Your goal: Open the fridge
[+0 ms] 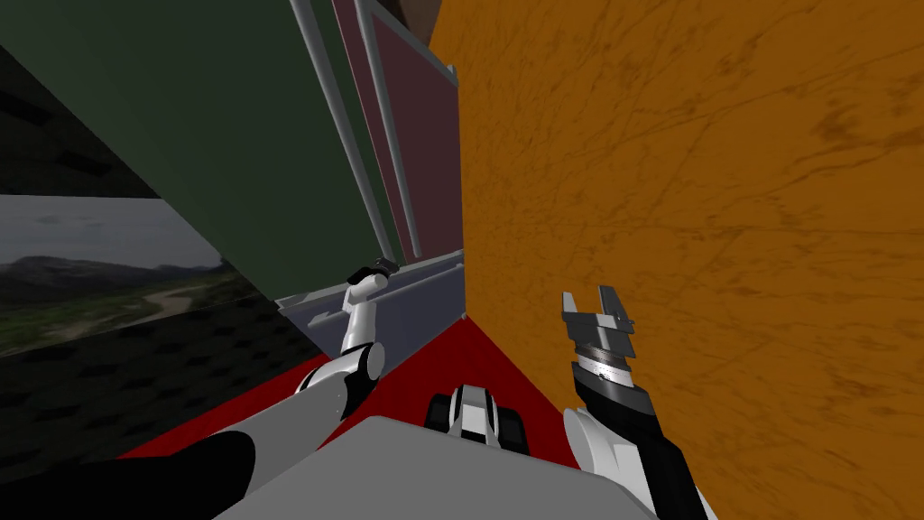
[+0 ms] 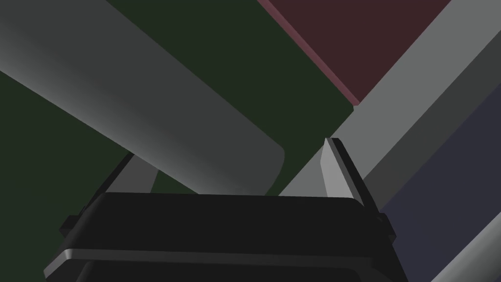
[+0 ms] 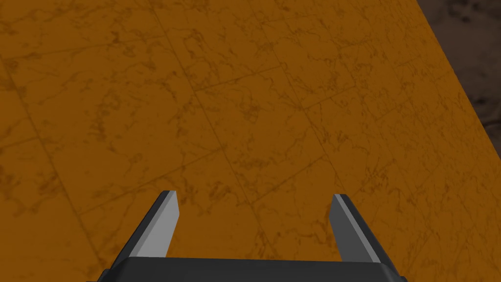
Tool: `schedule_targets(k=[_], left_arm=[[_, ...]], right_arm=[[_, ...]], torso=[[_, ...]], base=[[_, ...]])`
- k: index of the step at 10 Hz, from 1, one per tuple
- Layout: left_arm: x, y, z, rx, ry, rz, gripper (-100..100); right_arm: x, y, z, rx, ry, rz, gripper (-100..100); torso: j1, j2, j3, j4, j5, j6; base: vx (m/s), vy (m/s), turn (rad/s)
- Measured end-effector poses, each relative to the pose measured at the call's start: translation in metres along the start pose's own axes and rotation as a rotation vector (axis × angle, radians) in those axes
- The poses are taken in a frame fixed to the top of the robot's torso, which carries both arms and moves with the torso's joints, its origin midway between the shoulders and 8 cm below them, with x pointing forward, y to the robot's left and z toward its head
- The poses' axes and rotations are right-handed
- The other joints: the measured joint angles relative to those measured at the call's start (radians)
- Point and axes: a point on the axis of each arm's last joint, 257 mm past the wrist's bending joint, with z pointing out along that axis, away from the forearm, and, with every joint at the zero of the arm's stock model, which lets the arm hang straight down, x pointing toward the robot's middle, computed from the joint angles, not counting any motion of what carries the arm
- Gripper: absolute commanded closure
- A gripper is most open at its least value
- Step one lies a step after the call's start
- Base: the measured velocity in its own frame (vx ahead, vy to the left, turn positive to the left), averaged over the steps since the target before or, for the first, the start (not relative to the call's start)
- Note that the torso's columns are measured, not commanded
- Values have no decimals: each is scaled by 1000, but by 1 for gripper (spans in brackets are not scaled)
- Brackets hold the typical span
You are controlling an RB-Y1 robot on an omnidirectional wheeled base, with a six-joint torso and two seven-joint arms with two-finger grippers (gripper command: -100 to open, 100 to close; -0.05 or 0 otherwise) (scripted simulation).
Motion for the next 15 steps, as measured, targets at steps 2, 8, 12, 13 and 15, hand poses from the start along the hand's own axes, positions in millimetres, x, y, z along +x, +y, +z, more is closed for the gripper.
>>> schedule_targets(k=[2, 8, 12, 13, 15], left_arm=[[-14, -18, 6, 19, -19, -3, -100], [-56, -69, 22, 86, -73, -26, -100], [-37, -35, 15, 37, -51, -16, 100], [-28, -25, 12, 26, -38, -10, 100], [-15, -10, 5, 3, -18, -5, 100]], right_arm=[[0, 0, 0, 0, 0, 0, 0], [0, 0, 0, 0, 0, 0, 0], [0, 0, 0, 0, 0, 0, 0], [0, 0, 0, 0, 0, 0, 0], [0, 0, 0, 0, 0, 0, 0]], torso=[[0, 1, 0, 1, 0, -1], [-2, 2, 1, 2, -2, 0], [6, -4, -4, -2, 2, -1], [6, -3, -2, -3, 4, -2], [6, -3, -2, -4, 5, -3]], base=[[-49, -29, -127], [-45, -30, -100], [68, 44, 180], [38, 35, 95], [47, 30, 123]])
